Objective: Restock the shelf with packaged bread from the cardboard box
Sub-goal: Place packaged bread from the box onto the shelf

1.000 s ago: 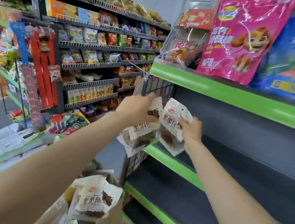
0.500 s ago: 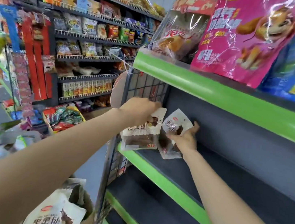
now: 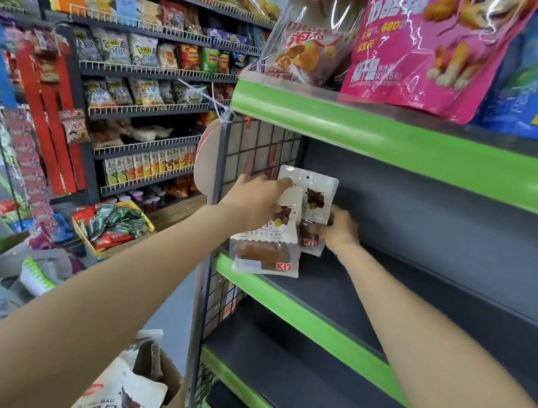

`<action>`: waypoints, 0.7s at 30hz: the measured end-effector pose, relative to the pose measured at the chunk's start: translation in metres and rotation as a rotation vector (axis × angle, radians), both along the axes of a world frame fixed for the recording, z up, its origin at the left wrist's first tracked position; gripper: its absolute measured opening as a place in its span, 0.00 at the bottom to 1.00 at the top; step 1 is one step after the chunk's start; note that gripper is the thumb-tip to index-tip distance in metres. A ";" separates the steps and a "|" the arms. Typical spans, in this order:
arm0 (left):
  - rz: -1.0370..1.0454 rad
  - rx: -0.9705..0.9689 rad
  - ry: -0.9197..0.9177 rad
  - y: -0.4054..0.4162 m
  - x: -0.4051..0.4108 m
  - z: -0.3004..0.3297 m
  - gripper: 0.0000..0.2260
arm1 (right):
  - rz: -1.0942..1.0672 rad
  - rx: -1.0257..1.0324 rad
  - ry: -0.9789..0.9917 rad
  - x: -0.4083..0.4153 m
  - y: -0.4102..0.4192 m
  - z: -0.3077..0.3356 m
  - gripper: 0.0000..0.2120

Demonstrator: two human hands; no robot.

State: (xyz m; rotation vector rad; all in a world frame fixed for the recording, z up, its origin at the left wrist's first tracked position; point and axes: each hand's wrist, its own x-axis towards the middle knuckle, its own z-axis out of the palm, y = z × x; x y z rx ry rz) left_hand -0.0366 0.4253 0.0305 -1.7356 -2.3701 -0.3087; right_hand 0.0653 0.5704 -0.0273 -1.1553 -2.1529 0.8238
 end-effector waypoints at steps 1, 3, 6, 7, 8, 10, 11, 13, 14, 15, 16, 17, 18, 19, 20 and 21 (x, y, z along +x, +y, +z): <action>-0.005 0.000 -0.014 -0.001 0.001 0.001 0.21 | 0.021 0.013 0.003 -0.003 0.005 0.002 0.13; -0.017 0.000 -0.032 -0.001 0.001 0.003 0.21 | 0.025 0.041 0.014 -0.010 0.013 0.002 0.14; -0.045 0.018 -0.054 0.004 -0.001 0.006 0.20 | -0.004 0.004 0.008 -0.020 0.029 -0.007 0.15; -0.050 0.019 -0.068 0.006 -0.001 0.006 0.20 | -0.001 -0.034 -0.026 -0.022 0.033 -0.011 0.17; -0.054 0.025 -0.076 0.008 -0.002 0.007 0.20 | 0.000 -0.092 -0.058 -0.024 0.034 -0.013 0.20; -0.058 0.040 -0.070 0.012 -0.002 0.007 0.20 | -0.026 -0.225 -0.034 -0.023 0.031 -0.014 0.30; -0.059 0.043 -0.063 0.014 -0.002 0.007 0.20 | -0.056 -0.279 0.044 -0.018 0.025 -0.012 0.33; -0.056 0.043 -0.056 0.021 -0.002 0.006 0.20 | 0.011 -0.361 0.297 0.000 0.012 -0.006 0.33; -0.052 0.043 -0.053 0.024 -0.003 0.006 0.20 | 0.141 -0.424 0.397 0.013 0.006 -0.005 0.34; -0.049 0.044 -0.045 0.028 -0.002 0.006 0.20 | 0.313 -0.492 0.415 0.024 -0.002 -0.005 0.36; -0.053 0.043 -0.039 0.031 -0.001 0.007 0.20 | 0.471 -0.523 0.348 0.033 -0.011 -0.004 0.38; -0.062 0.043 -0.043 0.035 0.001 0.007 0.20 | 0.571 -0.518 0.257 0.038 -0.019 -0.005 0.40; -0.074 0.044 -0.050 0.038 0.003 0.007 0.20 | 0.572 -0.480 0.187 0.038 -0.022 -0.007 0.40; -0.086 0.047 -0.053 0.042 0.006 0.006 0.20 | 0.488 -0.430 0.176 0.033 -0.023 -0.010 0.37; -0.097 0.066 -0.058 0.044 0.007 0.004 0.19 | 0.354 -0.379 0.214 0.026 -0.023 -0.012 0.33; -0.104 0.108 -0.070 0.045 0.008 0.000 0.20 | 0.223 -0.335 0.267 0.020 -0.022 -0.014 0.28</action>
